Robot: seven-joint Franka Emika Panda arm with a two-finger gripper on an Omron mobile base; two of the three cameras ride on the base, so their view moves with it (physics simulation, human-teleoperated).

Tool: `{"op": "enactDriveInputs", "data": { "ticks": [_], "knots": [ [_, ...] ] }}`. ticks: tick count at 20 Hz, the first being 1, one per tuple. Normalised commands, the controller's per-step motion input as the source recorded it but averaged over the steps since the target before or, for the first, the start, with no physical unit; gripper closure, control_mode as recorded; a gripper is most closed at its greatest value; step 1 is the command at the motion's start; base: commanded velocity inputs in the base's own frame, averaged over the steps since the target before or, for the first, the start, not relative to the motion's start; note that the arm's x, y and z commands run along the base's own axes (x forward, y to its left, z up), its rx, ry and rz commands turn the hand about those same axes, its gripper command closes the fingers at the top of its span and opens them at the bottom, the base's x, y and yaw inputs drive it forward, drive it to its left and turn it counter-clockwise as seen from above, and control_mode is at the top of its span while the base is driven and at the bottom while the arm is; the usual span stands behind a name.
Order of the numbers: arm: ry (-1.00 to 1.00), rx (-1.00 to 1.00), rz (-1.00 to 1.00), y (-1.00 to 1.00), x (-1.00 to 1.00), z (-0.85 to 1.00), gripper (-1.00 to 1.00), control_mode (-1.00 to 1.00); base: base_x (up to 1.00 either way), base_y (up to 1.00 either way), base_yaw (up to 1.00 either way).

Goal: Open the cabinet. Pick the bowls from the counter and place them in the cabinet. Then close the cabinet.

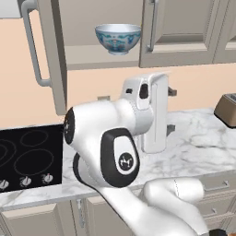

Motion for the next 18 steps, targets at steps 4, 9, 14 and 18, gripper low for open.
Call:
{"op": "enactDriveInputs", "data": {
  "ticks": [4, 9, 14, 18],
  "knots": [
    [0.18, -0.11, 0.0, 1.0, 0.13, 0.0, -1.0, -1.0, 0.0, 0.0, 0.0],
    [0.14, -0.12, 0.0, 1.0, 0.29, -0.02, -1.0, -1.0, 0.0, 0.0, 0.0],
    [0.05, -0.22, 0.02, 0.94, 0.2, 0.0, -1.0, -1.0, 0.0, 0.0, 0.0],
    [0.0, -0.32, 0.05, 0.89, 0.15, -0.02, -1.0, -1.0, 0.0, 0.0, 0.0]
  ]
}}
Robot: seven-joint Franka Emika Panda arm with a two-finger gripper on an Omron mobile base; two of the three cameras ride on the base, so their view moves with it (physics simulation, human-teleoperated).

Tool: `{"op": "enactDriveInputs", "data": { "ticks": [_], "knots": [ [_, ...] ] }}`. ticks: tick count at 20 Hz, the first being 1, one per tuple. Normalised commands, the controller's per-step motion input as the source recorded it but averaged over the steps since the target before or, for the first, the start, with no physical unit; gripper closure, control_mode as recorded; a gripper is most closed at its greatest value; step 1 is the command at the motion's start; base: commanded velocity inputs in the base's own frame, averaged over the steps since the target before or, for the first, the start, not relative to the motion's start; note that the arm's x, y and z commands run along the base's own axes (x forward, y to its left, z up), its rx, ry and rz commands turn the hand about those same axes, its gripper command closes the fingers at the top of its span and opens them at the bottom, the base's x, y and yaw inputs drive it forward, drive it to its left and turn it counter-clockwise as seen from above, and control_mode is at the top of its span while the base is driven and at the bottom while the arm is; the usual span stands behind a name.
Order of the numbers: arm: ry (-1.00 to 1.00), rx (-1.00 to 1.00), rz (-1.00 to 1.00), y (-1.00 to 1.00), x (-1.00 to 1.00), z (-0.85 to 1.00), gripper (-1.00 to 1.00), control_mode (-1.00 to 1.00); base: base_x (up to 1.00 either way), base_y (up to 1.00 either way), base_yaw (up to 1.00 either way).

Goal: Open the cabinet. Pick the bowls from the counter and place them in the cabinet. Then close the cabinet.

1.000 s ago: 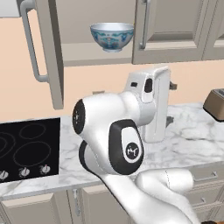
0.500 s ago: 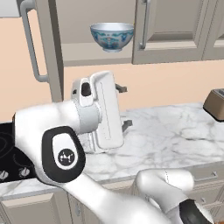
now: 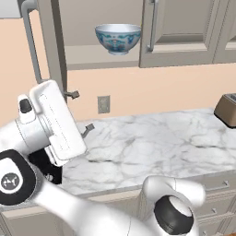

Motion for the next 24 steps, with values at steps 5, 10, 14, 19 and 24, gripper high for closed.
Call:
{"op": "enactDriveInputs", "data": {
  "ticks": [5, 10, 14, 19, 24],
  "knots": [
    [0.0, -0.31, 0.07, 0.92, 0.39, -0.3, -1.0, -1.0, 0.0, 0.0, 0.0],
    [0.2, -0.12, 0.03, 0.7, 0.72, -0.29, -1.0, -1.0, 0.0, 0.0, 0.0],
    [0.51, 0.0, -0.01, 0.58, 1.0, 0.0, -1.0, -1.0, 0.0, 0.0, 0.0],
    [0.32, 0.0, -0.06, 0.42, 0.86, 0.38, -1.0, -1.0, 0.0, 0.0, 0.0],
    [0.03, 0.0, -0.16, -0.47, 0.09, 0.81, -1.0, -1.0, 0.0, 0.0, 0.0]
  ]
}}
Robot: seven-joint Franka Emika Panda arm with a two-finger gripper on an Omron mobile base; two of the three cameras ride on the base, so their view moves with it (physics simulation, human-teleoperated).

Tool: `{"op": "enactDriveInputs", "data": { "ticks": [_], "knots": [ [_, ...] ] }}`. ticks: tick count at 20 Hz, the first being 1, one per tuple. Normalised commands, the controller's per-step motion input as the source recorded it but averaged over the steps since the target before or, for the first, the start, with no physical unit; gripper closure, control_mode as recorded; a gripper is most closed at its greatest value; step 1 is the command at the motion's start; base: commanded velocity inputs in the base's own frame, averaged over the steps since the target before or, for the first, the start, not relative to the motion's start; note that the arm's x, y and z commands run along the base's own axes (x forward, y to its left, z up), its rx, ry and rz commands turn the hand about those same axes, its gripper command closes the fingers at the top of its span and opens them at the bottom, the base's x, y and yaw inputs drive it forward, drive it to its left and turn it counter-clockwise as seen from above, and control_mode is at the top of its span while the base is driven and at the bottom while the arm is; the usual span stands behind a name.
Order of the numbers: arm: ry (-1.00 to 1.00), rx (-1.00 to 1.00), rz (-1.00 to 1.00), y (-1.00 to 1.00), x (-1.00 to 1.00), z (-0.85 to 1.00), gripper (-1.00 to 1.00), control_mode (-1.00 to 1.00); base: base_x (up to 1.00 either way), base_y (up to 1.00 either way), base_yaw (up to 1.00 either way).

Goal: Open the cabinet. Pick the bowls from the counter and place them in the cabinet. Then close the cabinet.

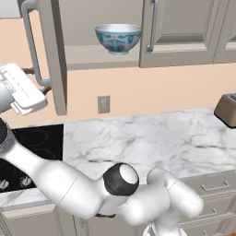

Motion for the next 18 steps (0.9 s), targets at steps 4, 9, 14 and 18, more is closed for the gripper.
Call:
{"op": "enactDriveInputs", "data": {
  "ticks": [4, 9, 14, 18],
  "knots": [
    [-0.08, 0.0, -0.17, -1.0, -0.33, 0.48, -1.0, -1.0, 0.0, 0.0, 0.0],
    [-0.15, -0.01, -0.09, -1.0, -0.62, 0.17, -1.0, -1.0, 0.0, 0.0, 0.0],
    [-0.04, 0.01, -0.04, -1.0, -0.49, -0.19, -1.0, -1.0, 0.0, 0.0, 0.0],
    [0.0, 0.08, 0.0, -1.0, -0.05, -0.62, -1.0, -1.0, 0.0, 0.0, 0.0]
  ]
}}
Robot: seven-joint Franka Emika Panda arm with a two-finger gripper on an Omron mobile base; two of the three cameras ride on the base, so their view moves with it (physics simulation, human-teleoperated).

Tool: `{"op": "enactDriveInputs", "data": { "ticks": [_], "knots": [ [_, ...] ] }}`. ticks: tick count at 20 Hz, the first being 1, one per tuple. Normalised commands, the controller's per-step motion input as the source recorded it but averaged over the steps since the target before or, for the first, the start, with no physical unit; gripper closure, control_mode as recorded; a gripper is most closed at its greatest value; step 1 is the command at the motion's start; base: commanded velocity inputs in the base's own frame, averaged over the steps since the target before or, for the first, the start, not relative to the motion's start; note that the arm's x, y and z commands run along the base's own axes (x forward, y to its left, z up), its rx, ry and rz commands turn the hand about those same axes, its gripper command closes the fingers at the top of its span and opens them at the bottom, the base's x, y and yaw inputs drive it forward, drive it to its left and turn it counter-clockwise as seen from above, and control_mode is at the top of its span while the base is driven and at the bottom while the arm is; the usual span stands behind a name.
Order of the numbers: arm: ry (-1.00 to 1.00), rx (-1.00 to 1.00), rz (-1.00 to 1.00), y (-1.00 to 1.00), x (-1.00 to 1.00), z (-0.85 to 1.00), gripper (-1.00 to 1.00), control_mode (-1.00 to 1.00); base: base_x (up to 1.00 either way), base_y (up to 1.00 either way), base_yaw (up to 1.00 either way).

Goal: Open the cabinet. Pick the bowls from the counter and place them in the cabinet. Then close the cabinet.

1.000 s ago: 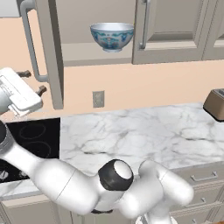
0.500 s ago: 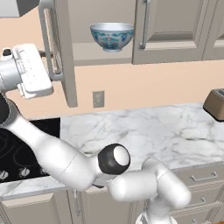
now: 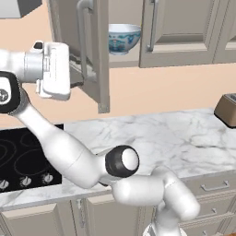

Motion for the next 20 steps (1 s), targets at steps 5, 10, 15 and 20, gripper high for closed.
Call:
{"op": "enactDriveInputs", "data": {
  "ticks": [5, 10, 15, 20],
  "knots": [
    [0.0, 0.15, 0.02, -1.0, 0.24, -0.55, -1.0, -1.0, 0.0, 0.0, 0.0],
    [0.0, 0.21, 0.1, -1.0, 0.81, -0.15, -1.0, -1.0, 0.0, 0.0, 0.0],
    [0.03, 0.19, 0.16, -1.0, 1.0, 0.09, -1.0, -1.0, 0.0, 0.0, 0.0],
    [-0.15, 0.17, 0.52, -0.79, 1.0, 0.0, -1.0, -1.0, 0.0, 0.0, 0.0]
  ]
}}
